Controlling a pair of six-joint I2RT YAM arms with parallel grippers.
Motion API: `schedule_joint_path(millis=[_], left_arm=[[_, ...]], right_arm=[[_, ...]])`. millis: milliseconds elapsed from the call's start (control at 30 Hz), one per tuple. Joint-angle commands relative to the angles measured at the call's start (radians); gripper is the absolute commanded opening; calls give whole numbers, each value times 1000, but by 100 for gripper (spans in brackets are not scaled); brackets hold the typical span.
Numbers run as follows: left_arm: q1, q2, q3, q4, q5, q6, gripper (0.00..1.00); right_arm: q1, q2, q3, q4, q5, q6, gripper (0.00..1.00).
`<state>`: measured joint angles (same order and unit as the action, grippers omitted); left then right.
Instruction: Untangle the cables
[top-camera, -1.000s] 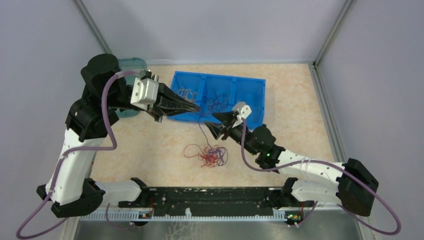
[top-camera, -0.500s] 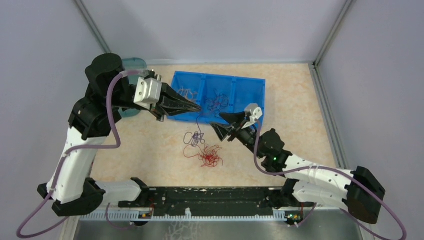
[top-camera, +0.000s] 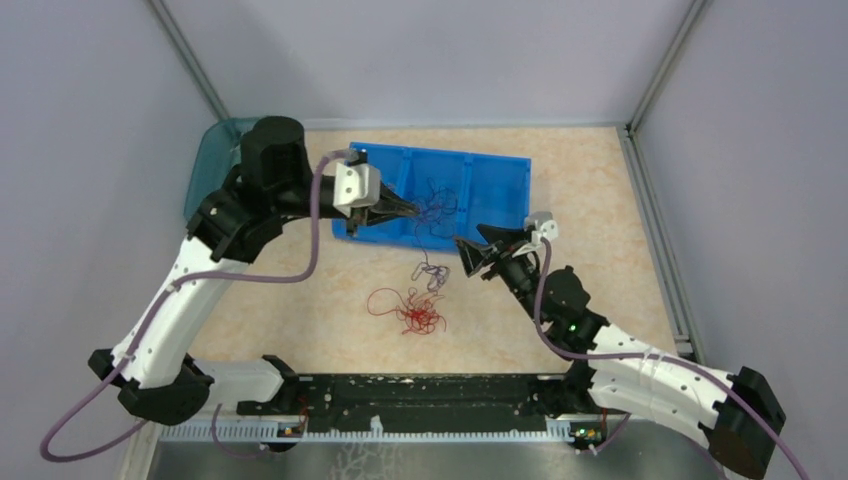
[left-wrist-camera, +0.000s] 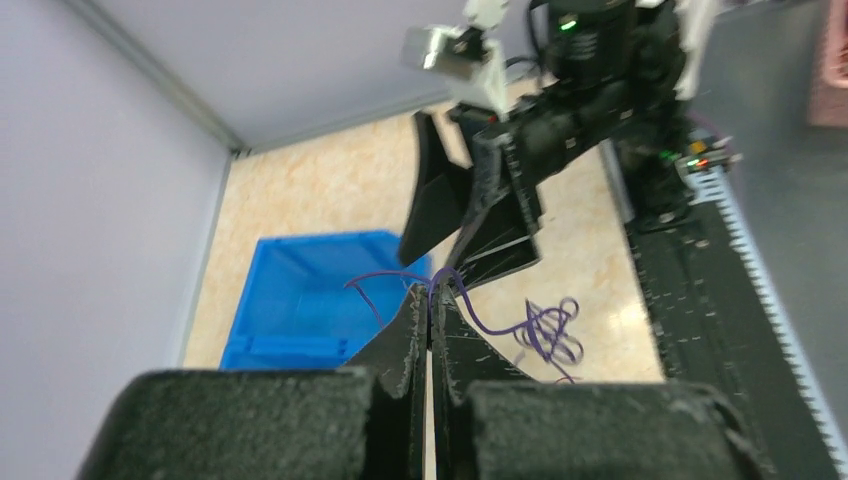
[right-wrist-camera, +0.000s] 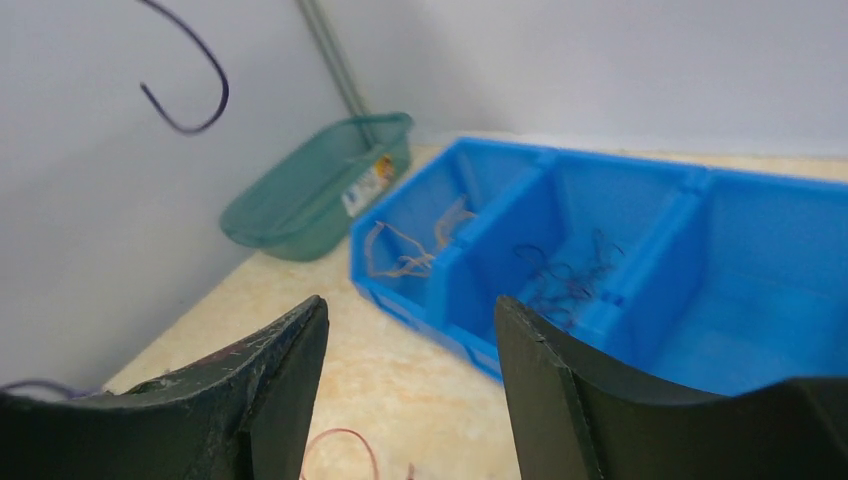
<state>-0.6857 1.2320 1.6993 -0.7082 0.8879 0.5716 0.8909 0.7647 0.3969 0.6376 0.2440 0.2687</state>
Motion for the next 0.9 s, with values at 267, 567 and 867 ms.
schedule_joint_path(millis=[267,567,867], left_arm=[[22,292,-42,237,-446,121,1],[84,580,41,332,-627,234,1],[97,718,154,341,-608,217,17]], right_arm=[[-21,25,26,-188,369,-7,62],[-30,25,30,-202,386,-20,62],[-30,3,40,-225,379,-23,62]])
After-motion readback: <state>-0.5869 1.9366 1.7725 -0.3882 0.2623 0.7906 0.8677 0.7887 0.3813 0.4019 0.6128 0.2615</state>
